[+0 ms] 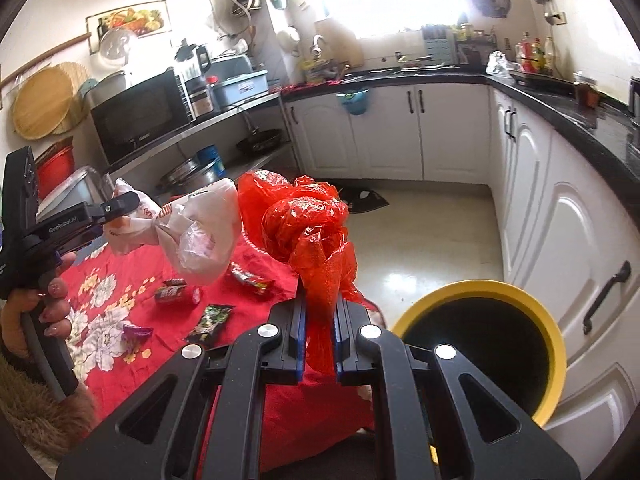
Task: Collect trash
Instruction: 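Carry the white bag and red bag over the yellow bin and release both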
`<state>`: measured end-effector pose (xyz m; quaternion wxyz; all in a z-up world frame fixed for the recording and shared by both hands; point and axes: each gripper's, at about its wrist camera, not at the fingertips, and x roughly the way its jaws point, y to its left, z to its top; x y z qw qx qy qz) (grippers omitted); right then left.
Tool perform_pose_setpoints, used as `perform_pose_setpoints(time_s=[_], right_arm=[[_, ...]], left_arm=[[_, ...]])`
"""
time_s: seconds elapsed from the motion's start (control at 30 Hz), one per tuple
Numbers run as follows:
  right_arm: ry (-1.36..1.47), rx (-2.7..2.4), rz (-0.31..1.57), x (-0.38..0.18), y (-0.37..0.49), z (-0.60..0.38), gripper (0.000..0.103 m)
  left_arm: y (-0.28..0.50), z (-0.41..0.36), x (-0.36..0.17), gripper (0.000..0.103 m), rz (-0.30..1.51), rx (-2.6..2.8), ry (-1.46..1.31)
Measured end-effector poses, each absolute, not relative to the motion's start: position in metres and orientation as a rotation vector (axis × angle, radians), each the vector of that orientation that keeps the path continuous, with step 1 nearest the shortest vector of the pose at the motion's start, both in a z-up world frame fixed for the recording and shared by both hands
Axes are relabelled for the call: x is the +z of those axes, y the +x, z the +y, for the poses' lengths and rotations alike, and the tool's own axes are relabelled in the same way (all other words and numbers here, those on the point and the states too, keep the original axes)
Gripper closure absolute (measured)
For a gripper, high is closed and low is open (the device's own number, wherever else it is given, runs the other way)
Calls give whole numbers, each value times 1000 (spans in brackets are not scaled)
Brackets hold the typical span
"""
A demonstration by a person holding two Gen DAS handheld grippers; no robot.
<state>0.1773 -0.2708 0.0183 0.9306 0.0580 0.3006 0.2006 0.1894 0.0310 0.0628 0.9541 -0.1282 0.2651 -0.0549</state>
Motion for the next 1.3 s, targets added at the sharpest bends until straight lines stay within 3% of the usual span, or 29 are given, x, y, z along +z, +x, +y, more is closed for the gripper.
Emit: perform_pose_setpoints(time_s=[1.3], right_arm=[[116,97,579,11,149,-372,93]], left_arm=[[225,-116,51,75,557,-280,-77]])
